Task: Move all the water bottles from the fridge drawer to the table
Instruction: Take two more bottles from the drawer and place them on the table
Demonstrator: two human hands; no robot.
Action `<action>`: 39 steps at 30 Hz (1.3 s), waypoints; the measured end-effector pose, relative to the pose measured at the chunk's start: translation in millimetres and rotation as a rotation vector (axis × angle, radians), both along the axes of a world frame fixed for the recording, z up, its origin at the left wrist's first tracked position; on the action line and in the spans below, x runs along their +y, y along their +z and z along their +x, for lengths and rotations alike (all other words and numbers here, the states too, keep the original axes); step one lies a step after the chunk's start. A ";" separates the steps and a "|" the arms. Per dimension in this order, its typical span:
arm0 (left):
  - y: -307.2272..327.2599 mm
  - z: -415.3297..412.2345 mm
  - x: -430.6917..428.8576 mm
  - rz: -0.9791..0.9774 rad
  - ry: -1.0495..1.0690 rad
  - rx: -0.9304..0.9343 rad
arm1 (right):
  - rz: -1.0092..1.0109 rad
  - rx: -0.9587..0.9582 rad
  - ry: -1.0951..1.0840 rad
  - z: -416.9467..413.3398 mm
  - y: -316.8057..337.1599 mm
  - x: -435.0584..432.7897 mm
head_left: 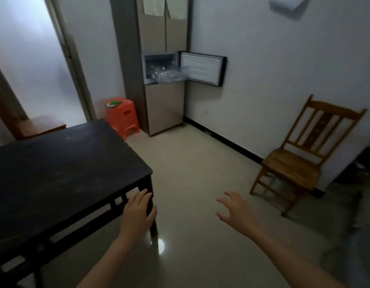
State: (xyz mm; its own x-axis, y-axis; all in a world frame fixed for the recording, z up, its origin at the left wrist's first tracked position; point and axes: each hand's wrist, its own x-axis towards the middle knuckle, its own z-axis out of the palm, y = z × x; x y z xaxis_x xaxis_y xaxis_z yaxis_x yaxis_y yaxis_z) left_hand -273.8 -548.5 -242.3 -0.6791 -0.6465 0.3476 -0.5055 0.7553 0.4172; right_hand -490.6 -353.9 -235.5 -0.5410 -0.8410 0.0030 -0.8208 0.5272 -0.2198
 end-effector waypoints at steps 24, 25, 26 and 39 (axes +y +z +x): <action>41.5 -319.3 186.8 -0.170 -0.536 0.098 | 0.045 0.120 -0.537 -211.5 44.1 287.0; 41.6 -334.0 183.2 -0.170 -0.533 0.108 | 0.056 0.119 -0.540 -224.5 45.0 285.9; 41.4 -350.7 181.6 -0.158 -0.529 0.122 | 0.074 0.117 -0.536 -240.0 46.4 285.2; 54.2 -516.9 192.9 -0.089 -0.482 0.187 | -0.022 0.180 -0.491 -395.9 62.4 270.0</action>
State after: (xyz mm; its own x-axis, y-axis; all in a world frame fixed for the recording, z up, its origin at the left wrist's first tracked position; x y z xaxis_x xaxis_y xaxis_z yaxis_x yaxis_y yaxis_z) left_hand -790.7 -355.6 -188.1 -0.8133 -0.2381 0.5309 -0.0142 0.9203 0.3909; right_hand -886.5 -83.9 -173.1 -0.8610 -0.4868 0.1471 -0.5036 0.8564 -0.1138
